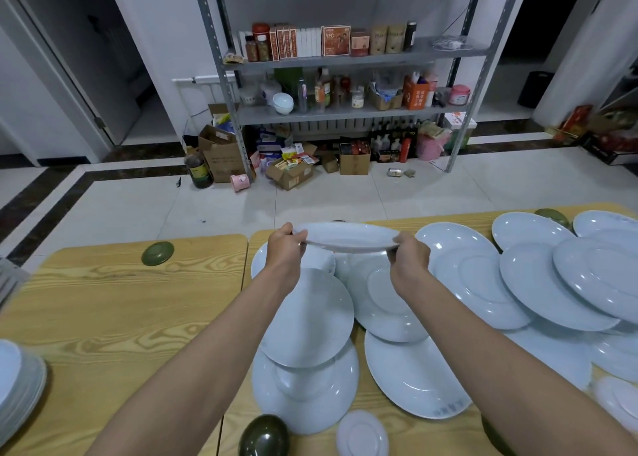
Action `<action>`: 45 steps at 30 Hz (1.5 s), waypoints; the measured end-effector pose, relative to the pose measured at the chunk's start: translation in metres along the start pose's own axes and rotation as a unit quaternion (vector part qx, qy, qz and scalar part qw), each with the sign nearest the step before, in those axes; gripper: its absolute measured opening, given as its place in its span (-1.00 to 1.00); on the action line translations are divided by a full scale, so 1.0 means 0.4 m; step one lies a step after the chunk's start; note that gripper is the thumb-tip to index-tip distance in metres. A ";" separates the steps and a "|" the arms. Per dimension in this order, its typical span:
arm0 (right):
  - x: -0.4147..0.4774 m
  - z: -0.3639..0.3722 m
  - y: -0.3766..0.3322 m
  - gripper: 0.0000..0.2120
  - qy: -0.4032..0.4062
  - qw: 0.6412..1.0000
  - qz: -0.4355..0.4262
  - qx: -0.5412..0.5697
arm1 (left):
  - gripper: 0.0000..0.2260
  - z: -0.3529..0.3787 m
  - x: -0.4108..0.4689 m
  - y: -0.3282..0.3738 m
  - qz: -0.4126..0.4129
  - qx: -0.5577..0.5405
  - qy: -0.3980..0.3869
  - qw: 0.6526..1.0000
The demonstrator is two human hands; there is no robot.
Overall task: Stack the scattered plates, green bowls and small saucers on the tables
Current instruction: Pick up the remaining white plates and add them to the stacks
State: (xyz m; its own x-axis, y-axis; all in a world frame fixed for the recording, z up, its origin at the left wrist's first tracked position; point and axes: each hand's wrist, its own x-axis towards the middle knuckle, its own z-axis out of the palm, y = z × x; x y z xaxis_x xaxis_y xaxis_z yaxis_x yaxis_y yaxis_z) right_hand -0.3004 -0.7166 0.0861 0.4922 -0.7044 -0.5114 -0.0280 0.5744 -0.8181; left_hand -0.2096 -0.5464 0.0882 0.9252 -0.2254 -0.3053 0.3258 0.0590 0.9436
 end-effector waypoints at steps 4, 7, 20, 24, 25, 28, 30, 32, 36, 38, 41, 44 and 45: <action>0.003 -0.044 0.002 -0.68 -0.109 0.990 -0.018 -0.084 | -0.67 -0.043 0.000 -0.037 0.033 0.089 -0.035 0.995; -0.006 -0.072 0.005 -0.57 -0.173 0.978 -0.009 -0.118 | -0.45 -0.077 0.005 -0.069 0.031 0.110 -0.048 0.992; -0.008 -0.153 0.101 -0.42 -0.104 0.994 -0.005 -0.014 | -0.43 -0.188 -0.043 -0.195 0.160 0.550 -0.053 0.818; -0.013 -0.158 0.114 -0.41 -0.091 0.996 0.003 -0.010 | -0.42 -0.223 -0.043 -0.243 0.146 0.628 -0.034 0.764; -0.013 -0.159 0.117 -0.41 -0.089 0.996 0.005 -0.010 | -0.42 -0.230 -0.045 -0.253 0.139 0.641 -0.030 0.754; -0.013 -0.161 0.129 -0.41 -0.083 0.996 0.009 -0.008 | -0.47 -0.244 -0.053 -0.273 0.137 0.645 -0.014 0.752; -0.015 -0.164 0.135 -0.40 -0.080 0.997 0.012 -0.008 | -0.50 -0.254 -0.057 -0.285 0.137 0.645 -0.005 0.751; -0.017 -0.166 0.141 -0.40 -0.077 0.997 0.016 -0.011 | -0.50 -0.264 -0.060 -0.299 0.119 0.657 -0.008 0.745; -0.022 -0.175 0.151 -0.40 -0.072 0.997 0.024 -0.007 | -0.48 -0.281 -0.059 -0.333 0.076 0.649 -0.018 0.757; -0.026 -0.179 0.155 -0.41 -0.073 0.997 0.029 -0.001 | -0.48 -0.288 -0.058 -0.345 0.060 0.641 -0.019 0.765; -0.031 -0.183 0.161 -0.41 -0.072 0.997 0.036 0.005 | -0.50 -0.299 -0.053 -0.359 0.025 0.599 -0.004 0.800; -0.037 -0.183 0.166 -0.40 -0.067 0.997 0.037 -0.001 | -0.50 -0.305 -0.039 -0.367 -0.009 0.509 0.020 0.860; -0.039 -0.182 0.168 -0.40 -0.067 0.997 0.037 -0.002 | -0.50 -0.307 -0.034 -0.367 -0.021 0.479 0.025 0.877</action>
State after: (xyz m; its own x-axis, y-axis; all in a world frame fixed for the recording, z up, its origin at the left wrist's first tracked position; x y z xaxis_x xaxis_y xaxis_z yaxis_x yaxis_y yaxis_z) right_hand -0.3732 -0.6973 0.0201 0.6006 -0.5975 -0.5313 -0.0717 0.6216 -0.7801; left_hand -0.2461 -0.4326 -0.0616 0.9317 -0.1625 -0.3249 0.0694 -0.7983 0.5982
